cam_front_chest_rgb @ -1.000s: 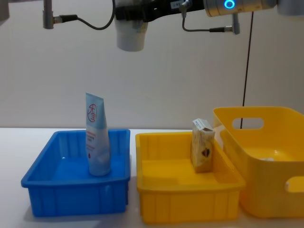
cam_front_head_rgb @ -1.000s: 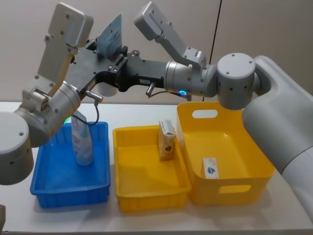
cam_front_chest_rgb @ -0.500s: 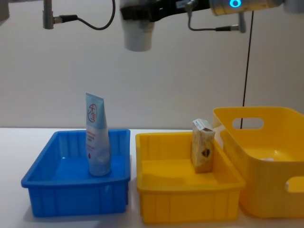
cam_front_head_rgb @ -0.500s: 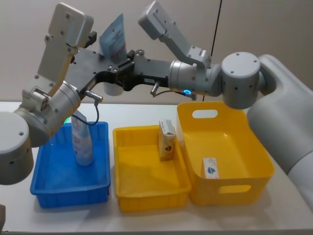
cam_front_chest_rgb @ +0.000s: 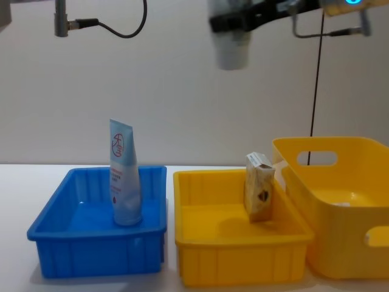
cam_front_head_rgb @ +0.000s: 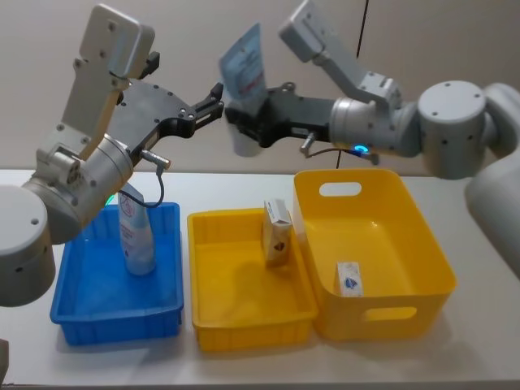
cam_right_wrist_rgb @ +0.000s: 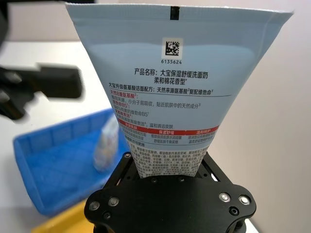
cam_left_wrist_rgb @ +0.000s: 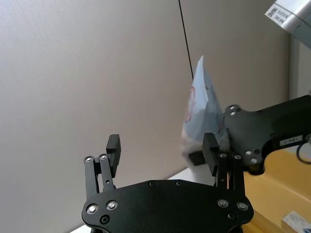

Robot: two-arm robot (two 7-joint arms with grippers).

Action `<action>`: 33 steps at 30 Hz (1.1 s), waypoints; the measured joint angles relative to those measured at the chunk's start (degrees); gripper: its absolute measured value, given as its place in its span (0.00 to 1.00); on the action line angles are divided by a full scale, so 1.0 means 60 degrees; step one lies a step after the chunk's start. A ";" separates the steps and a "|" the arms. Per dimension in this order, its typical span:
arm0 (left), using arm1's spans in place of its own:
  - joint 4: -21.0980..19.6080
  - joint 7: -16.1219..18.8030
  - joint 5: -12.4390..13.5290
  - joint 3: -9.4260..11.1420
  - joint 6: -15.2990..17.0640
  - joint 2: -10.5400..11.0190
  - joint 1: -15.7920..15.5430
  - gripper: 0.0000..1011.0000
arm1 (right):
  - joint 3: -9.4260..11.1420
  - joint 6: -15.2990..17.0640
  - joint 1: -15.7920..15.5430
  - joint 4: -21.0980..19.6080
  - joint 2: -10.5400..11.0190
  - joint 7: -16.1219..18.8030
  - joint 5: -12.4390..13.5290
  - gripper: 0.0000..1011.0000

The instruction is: Bimanual collaborative sorting of washing and personal care products

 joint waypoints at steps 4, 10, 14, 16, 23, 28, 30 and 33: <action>0.0000 0.0001 0.0000 -0.0001 -0.0004 0.0000 0.0000 0.99 | 0.0043 0.0606 -0.0038 -0.0338 0.0430 -0.0165 -0.0075 0.22; 0.0000 0.0001 0.0000 -0.0001 -0.0007 0.0001 0.0000 0.99 | 0.0029 0.1474 0.0098 -0.0464 0.0870 -0.0208 -0.0168 0.22; 0.0000 0.0001 0.0000 -0.0001 -0.0009 0.0001 0.0000 0.99 | -0.0048 0.1987 0.0278 -0.0357 0.1061 -0.0128 -0.0219 0.21; 0.0000 0.0001 0.0000 0.0000 -0.0011 0.0000 0.0000 0.99 | -0.0124 0.2287 0.0421 -0.0229 0.1151 -0.0028 -0.0237 0.21; 0.0000 0.0001 -0.0001 0.0000 -0.0014 0.0001 0.0000 0.99 | -0.0395 0.3029 0.0906 0.0368 0.1280 0.0376 -0.0311 0.22; 0.0000 0.0001 0.0000 0.0000 -0.0015 0.0001 0.0000 0.99 | -0.0701 0.3483 0.1363 0.1060 0.1268 0.0794 -0.0397 0.22; 0.0000 0.0001 0.0000 0.0000 -0.0015 0.0001 0.0000 0.99 | -0.0789 0.3610 0.1497 0.1287 0.1252 0.0938 -0.0434 0.21; 0.0000 0.0001 0.0000 0.0001 -0.0015 0.0001 0.0000 0.99 | -0.1010 0.3806 0.1801 0.1821 0.1169 0.1227 -0.0507 0.21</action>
